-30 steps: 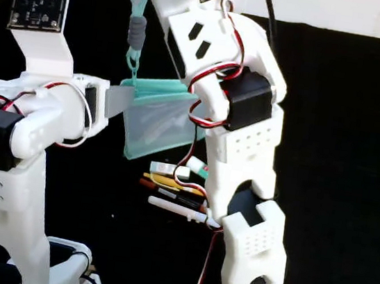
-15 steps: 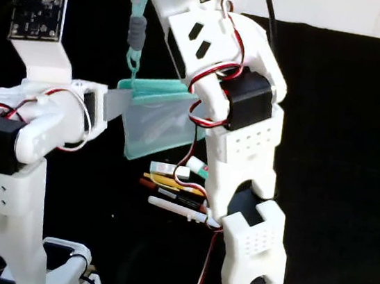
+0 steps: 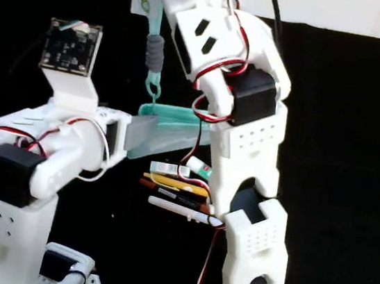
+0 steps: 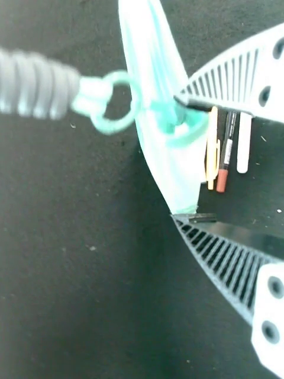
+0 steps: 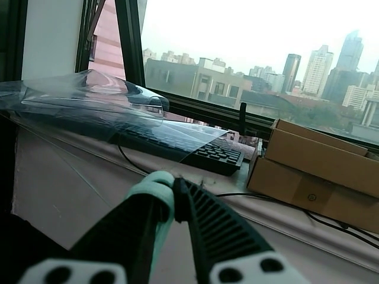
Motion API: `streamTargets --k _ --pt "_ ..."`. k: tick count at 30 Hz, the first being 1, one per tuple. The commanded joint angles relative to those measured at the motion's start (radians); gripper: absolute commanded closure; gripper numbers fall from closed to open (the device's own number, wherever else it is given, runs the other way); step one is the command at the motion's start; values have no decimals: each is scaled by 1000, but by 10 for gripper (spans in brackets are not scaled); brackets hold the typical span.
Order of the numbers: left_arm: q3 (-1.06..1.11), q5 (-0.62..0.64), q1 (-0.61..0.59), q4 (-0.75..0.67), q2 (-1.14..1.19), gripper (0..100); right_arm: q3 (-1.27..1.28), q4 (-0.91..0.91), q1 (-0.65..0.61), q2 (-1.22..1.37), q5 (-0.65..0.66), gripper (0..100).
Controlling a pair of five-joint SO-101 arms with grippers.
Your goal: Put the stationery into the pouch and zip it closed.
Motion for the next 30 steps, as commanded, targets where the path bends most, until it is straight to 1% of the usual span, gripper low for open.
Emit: streamTargets --k 1,5,9,14,16,21,23,26,30 --pt "119 -5 27 -3 22 836 -12 -15 24 -7 -8 992" --pt "117 -8 27 -3 22 928 -12 -15 24 -7 -8 992" --pt "119 -91 28 0 22 995 -12 -15 24 -7 -8 992" --pt "119 -91 19 0 21 992 -12 -15 25 -8 -8 992" --pt "113 -91 -19 -3 21 992 -12 -7 44 -12 -8 992" --pt "105 -87 -182 -26 21 993 -13 101 96 -12 -8 992" --pt "101 -64 -231 -38 21 993 -13 119 116 -12 -8 992" --pt "101 -57 -269 -54 21 993 -13 119 153 -12 -8 992" --pt "101 -57 -275 -57 21 993 -13 119 196 -12 -8 992"
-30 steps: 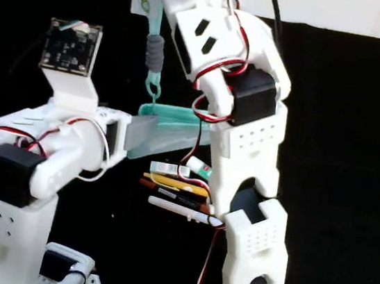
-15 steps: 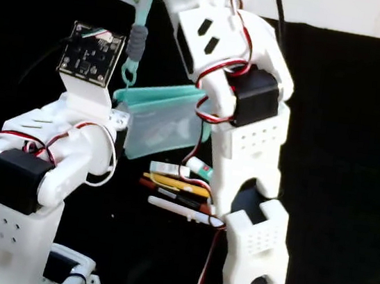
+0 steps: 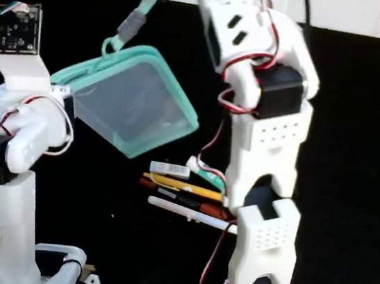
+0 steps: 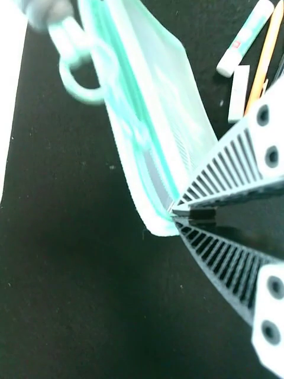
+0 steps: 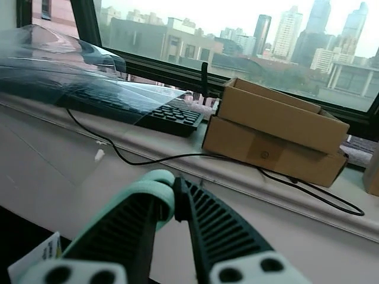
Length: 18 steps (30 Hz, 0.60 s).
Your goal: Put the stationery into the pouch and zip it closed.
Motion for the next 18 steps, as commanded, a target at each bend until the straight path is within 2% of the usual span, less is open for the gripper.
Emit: streamTargets --k 1,18 --pt "79 11 -1 6 19 993 -12 1 58 -10 -8 992" --pt "79 11 2 6 19 993 -12 48 151 -7 -9 992"
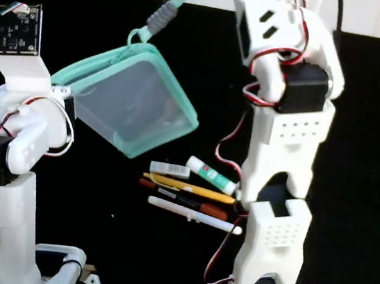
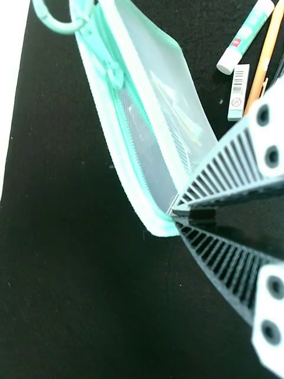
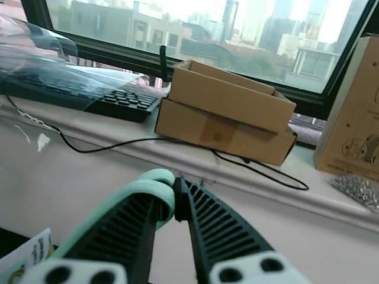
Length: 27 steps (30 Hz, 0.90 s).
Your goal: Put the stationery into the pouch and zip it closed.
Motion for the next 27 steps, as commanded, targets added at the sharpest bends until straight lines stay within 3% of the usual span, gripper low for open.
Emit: streamTargets --k 1,6,12,20,24,27 --pt "74 11 4 6 19 993 -12 25 38 -7 -9 992" --pt "74 11 5 6 19 993 -12 33 73 -7 -17 992" --pt "74 11 5 6 19 993 -10 35 125 -7 -117 992" --pt "76 11 7 6 19 993 -10 62 130 -7 -120 992" --pt "76 11 7 5 19 993 -5 134 116 -7 -117 990" --pt "67 14 7 -5 19 993 -2 255 111 -5 -115 928"
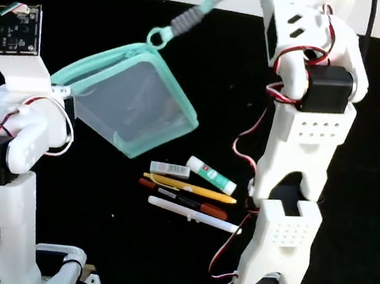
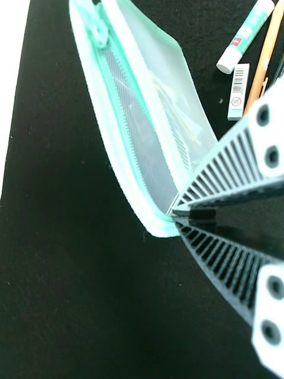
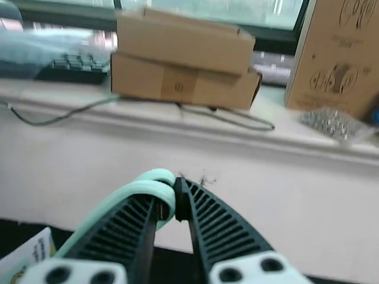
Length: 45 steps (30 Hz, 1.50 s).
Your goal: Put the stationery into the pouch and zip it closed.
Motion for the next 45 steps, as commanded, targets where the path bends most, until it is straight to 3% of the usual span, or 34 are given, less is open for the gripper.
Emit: streamTargets --k 1,6,17,26,33,42,45 --pt "58 14 7 -9 19 993 -2 130 7 -5 -5 896" --pt "-2 15 35 -52 22 993 -10 262 -19 -5 -3 786" --pt "-186 15 90 -77 28 993 -10 526 -13 -10 -2 783" --pt "-289 15 88 -78 28 993 -15 524 8 -13 -3 783" --pt "-377 17 88 -72 30 993 -185 527 1 -12 -9 783" --pt "-367 12 88 -71 30 993 136 529 -68 -13 -9 778" --pt "-366 11 85 -69 28 993 127 529 -93 -13 -5 779"
